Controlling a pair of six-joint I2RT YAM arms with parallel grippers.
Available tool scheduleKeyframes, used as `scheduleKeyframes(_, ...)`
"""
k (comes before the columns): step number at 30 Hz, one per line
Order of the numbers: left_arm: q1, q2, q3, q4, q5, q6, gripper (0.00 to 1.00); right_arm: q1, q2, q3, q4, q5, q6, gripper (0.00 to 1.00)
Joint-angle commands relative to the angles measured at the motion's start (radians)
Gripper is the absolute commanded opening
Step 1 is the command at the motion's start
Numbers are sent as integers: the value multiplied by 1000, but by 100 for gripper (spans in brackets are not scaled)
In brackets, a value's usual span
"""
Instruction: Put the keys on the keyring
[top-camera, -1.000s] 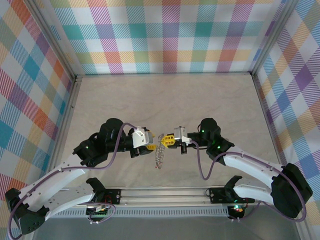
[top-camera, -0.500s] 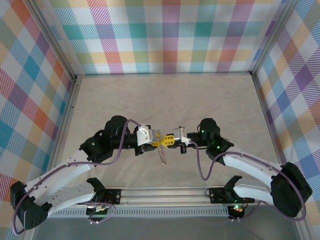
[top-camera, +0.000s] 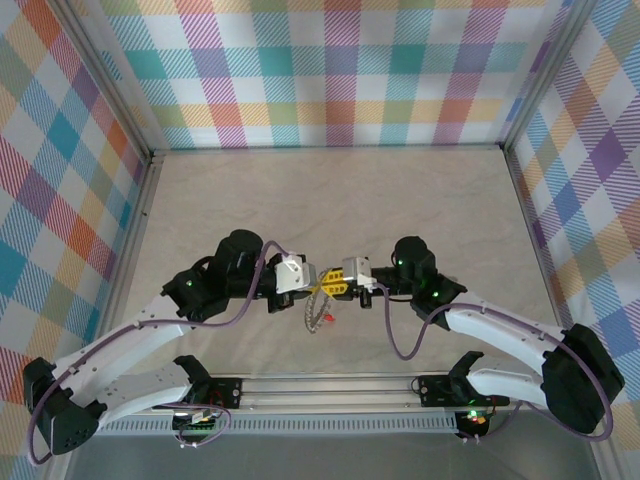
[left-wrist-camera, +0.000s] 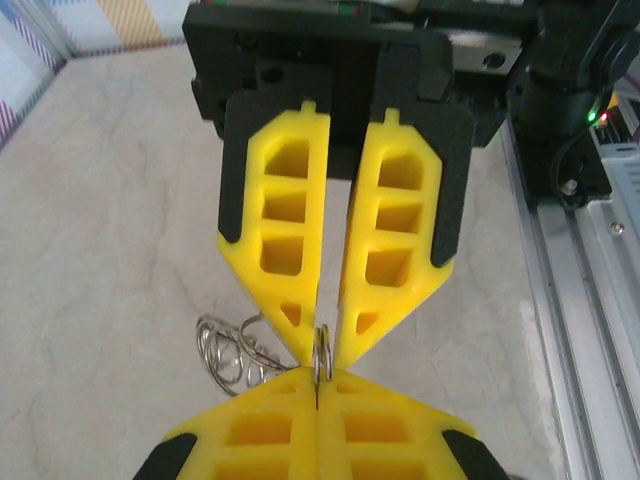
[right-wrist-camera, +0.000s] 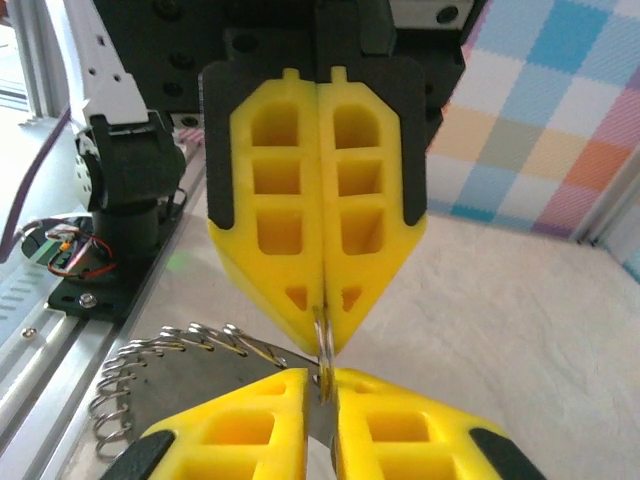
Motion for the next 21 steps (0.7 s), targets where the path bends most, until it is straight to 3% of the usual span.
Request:
scheduleKeyframes(1, -7, 26, 78, -100, -24, 56, 0, 4, -4, 49, -76, 32, -19, 17)
scheduleKeyframes(15, -7, 35, 71, -42, -4, 25, 0, 7, 42, 66, -71, 26, -11, 15)
scheduleKeyframes(21, -6, 40, 70, -30, -4, 17, 0, 21, 41, 33, 11, 43, 3, 0)
